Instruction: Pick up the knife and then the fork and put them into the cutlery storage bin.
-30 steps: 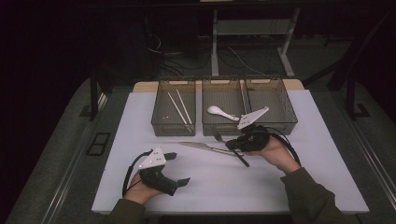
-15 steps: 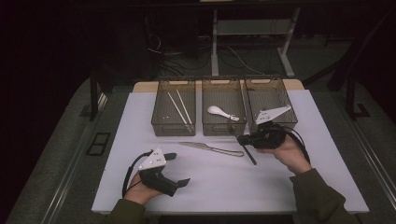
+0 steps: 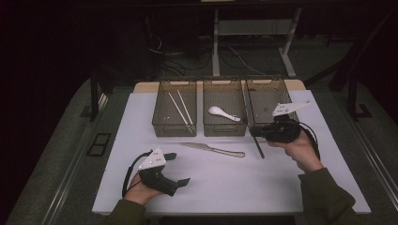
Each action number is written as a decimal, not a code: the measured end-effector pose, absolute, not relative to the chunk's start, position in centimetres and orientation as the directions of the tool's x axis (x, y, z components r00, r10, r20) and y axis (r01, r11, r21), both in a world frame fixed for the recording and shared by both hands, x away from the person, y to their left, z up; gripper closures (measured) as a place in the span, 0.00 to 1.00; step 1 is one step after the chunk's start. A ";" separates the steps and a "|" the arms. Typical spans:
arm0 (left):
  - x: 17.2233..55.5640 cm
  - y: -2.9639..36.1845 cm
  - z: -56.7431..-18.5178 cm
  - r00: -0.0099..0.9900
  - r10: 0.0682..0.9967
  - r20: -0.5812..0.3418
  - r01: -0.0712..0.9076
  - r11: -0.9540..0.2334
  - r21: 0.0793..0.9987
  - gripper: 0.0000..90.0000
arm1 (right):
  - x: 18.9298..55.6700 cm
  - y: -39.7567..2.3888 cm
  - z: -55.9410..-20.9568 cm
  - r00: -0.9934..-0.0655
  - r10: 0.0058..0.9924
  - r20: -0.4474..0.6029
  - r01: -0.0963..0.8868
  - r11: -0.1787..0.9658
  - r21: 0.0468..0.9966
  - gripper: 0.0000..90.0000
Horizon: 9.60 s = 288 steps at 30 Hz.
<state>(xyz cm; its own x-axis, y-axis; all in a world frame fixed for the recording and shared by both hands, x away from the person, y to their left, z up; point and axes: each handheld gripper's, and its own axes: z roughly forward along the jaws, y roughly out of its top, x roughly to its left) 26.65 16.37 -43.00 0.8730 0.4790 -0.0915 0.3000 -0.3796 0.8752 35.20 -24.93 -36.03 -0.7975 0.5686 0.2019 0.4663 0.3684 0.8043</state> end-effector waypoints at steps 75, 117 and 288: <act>26.6 16.4 -42.9 0.868 0.484 -0.112 0.308 -0.346 0.886 0.00 | 46.2 -31.9 -34.5 -0.489 0.872 0.023 0.610 0.323 0.723 0.95; 26.7 16.4 -42.9 0.870 0.479 -0.122 0.312 -0.342 0.886 0.00 | 47.8 -30.0 -39.5 -0.501 0.865 -0.004 0.731 0.426 0.533 0.93; 26.4 16.1 -42.8 0.878 0.464 -0.115 0.302 -0.350 0.887 0.00 | 40.5 -8.4 -41.7 -0.956 0.290 0.030 0.290 0.936 0.201 0.89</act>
<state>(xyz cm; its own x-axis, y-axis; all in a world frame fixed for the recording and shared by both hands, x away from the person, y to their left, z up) 26.41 16.12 -42.80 0.8782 0.4642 -0.1153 0.3017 -0.3505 0.8866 40.46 -8.37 -41.69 -0.9564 0.2904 0.0303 0.2904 0.9355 0.2011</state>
